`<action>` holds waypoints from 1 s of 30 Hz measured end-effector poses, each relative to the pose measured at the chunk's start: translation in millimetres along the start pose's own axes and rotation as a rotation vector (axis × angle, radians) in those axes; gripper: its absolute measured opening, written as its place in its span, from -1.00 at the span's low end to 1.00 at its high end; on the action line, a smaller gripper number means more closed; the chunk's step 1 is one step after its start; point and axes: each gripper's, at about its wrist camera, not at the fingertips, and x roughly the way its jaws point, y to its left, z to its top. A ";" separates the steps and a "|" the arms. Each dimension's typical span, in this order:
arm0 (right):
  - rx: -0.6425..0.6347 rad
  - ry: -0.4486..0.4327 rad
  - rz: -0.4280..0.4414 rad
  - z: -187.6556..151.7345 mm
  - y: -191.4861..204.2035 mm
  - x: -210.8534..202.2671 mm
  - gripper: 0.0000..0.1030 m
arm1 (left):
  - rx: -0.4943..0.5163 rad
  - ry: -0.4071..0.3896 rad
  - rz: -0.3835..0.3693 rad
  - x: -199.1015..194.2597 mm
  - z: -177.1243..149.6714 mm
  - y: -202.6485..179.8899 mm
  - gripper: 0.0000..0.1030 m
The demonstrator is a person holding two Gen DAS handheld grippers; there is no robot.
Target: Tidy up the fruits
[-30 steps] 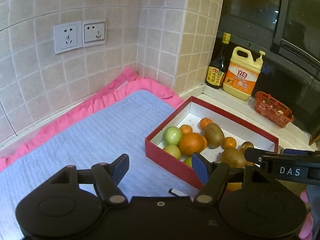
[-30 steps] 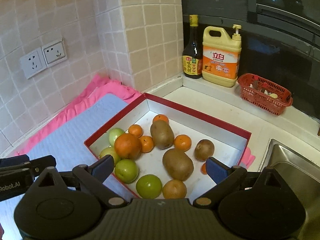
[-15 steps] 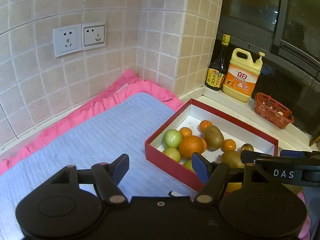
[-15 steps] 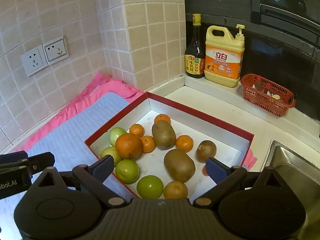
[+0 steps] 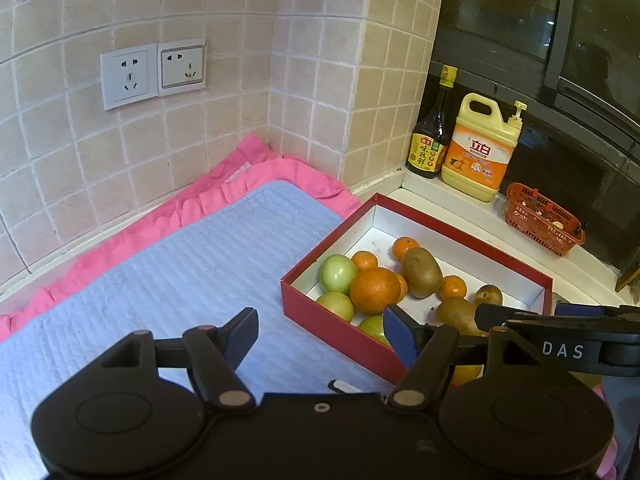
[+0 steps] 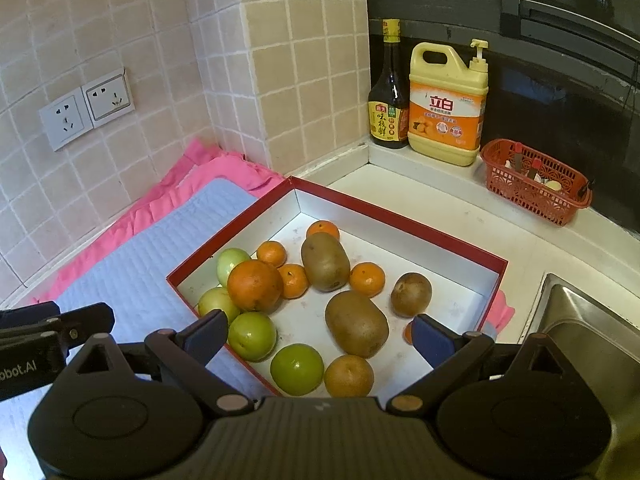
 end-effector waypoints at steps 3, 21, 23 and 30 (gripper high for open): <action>-0.003 0.000 -0.001 0.1 0.9 0.2 0.93 | -0.001 0.001 -0.002 0.7 0.6 0.2 0.59; -0.034 0.018 0.023 1.1 6.6 9.0 0.93 | -0.028 -0.001 0.021 6.2 -1.2 -0.1 0.59; -0.039 0.019 0.028 1.7 9.0 10.2 0.93 | -0.030 -0.002 0.025 5.6 -1.8 1.2 0.59; -0.051 0.024 0.034 2.2 14.7 12.5 0.93 | -0.034 -0.012 0.036 5.2 -2.3 4.1 0.59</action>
